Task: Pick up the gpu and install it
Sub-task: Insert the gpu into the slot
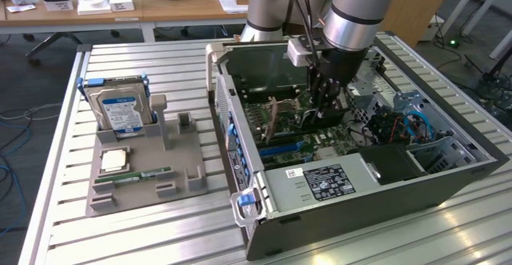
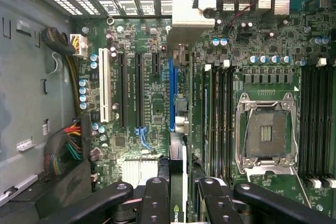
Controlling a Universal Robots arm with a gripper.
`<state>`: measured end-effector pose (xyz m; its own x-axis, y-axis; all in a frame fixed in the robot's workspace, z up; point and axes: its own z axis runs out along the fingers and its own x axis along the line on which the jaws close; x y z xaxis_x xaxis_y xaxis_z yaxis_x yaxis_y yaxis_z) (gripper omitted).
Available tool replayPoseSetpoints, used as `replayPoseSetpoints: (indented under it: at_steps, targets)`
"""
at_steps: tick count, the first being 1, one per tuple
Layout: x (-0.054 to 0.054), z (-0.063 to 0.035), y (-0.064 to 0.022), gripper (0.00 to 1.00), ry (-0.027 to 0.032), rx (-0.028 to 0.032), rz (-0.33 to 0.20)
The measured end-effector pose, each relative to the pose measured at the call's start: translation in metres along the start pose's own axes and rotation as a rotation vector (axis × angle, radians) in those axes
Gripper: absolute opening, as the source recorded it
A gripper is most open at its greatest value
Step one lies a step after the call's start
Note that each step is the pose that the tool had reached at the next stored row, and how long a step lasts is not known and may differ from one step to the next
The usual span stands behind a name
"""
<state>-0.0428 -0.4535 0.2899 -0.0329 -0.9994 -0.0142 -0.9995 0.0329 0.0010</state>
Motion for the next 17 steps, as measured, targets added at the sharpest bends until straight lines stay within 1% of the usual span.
replayPoseSetpoints:
  at_steps: [7,17]
  targets:
    - [0.000,0.0003,0.0058,0.26,0.0001,0.0000,0.000]
    - [0.001,0.0122,0.0096,0.26,0.0001,0.0001,0.000]
